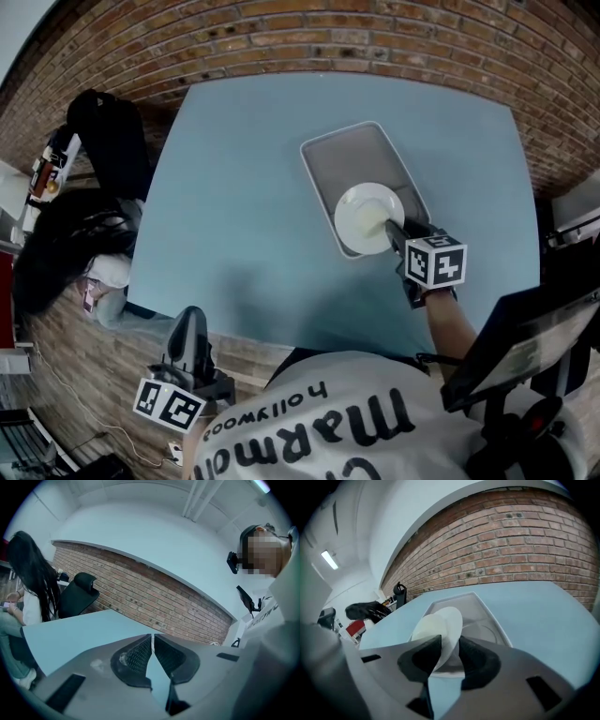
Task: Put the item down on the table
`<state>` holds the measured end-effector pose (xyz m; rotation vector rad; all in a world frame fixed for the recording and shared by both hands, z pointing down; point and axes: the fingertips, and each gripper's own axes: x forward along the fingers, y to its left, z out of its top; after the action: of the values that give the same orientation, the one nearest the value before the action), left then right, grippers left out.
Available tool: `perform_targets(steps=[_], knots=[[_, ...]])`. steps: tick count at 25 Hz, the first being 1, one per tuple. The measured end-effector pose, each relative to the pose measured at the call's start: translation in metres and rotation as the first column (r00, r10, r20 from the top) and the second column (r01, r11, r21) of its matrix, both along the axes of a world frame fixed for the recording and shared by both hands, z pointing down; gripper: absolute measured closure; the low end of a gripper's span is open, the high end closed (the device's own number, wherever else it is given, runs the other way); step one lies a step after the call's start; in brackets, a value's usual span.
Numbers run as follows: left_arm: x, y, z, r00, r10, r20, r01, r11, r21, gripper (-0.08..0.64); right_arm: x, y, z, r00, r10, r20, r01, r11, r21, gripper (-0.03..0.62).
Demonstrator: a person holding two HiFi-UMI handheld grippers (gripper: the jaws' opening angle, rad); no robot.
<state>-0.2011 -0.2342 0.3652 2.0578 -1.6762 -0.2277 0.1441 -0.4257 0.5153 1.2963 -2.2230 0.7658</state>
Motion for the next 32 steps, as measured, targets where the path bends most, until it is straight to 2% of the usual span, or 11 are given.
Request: perform_targets(steps=[6, 21, 23, 26, 28, 32], knots=[[-0.005, 0.0, 0.003, 1.0, -0.018, -0.004, 0.018, 1.0, -0.008, 0.537, 0.006, -0.002, 0.011, 0.986, -0.02, -0.164, 0.019, 1.0, -0.004, 0.456], [-0.002, -0.006, 0.009, 1.0, -0.002, -0.026, 0.002, 1.0, -0.012, 0.537, 0.005, -0.007, 0.012, 0.964, -0.058, -0.258, 0.063, 0.998, 0.011, 0.444], [-0.001, -0.007, 0.01, 1.0, -0.004, -0.026, 0.004, 1.0, -0.012, 0.537, 0.007, -0.006, 0.016, 0.943, -0.076, -0.324, 0.086, 0.996, 0.017, 0.438], [-0.001, -0.006, 0.009, 1.0, -0.006, -0.027, 0.006, 1.0, -0.013, 0.537, 0.002, -0.002, 0.021, 0.89, -0.105, -0.443, 0.14, 0.989, 0.048, 0.437], [-0.003, -0.005, 0.009, 1.0, -0.007, -0.028, 0.007, 1.0, -0.014, 0.537, -0.003, -0.001, 0.023, 0.884, -0.111, -0.454, 0.155, 0.986, 0.061, 0.437], [-0.007, -0.001, 0.01, 1.0, -0.014, -0.027, 0.013, 1.0, -0.016, 0.537, -0.007, 0.0, 0.022, 0.895, -0.109, -0.432, 0.144, 0.988, 0.048, 0.437]])
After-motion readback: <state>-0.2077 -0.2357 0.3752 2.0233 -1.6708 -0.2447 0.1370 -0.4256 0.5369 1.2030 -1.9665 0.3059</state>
